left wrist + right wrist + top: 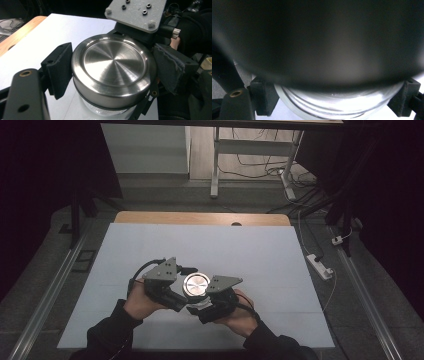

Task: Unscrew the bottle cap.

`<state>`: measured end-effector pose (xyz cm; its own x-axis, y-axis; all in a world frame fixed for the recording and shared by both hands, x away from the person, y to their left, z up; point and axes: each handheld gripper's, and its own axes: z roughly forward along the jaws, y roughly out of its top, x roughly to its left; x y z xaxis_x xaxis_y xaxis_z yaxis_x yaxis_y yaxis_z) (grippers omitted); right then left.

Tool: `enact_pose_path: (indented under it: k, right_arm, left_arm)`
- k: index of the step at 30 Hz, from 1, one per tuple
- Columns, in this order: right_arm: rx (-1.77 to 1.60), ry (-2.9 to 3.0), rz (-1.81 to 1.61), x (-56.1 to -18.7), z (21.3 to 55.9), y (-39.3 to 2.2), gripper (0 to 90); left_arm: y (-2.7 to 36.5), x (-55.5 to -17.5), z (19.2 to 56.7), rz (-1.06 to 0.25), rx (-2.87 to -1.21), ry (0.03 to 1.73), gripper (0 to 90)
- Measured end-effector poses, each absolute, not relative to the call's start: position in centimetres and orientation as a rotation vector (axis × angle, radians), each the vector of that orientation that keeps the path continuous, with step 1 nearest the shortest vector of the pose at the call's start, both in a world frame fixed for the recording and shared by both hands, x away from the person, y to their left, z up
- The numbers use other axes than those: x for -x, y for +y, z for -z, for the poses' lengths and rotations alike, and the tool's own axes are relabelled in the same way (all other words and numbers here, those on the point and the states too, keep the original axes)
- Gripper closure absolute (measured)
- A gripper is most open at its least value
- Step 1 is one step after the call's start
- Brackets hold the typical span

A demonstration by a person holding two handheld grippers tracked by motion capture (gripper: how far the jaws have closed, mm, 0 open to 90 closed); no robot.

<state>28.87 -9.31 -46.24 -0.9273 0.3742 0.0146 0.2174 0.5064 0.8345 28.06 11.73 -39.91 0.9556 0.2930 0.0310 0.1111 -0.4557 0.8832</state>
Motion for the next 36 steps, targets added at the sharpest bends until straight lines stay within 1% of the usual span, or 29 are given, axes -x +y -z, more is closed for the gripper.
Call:
enact_pose_path:
  k: [13, 36]
  right_arm:
    - [-0.533, 2.565, -1.383, -29.4, 46.2, -9.8, 14.7]
    - [-0.571, 2.536, -1.378, -30.2, 46.1, -10.8, 14.7]
  left_arm:
    - [13.0, -28.2, 39.4, -0.237, -2.013, 0.336, 20.7]
    - [14.1, -28.5, 39.7, -0.276, -2.004, 0.392, 20.7]
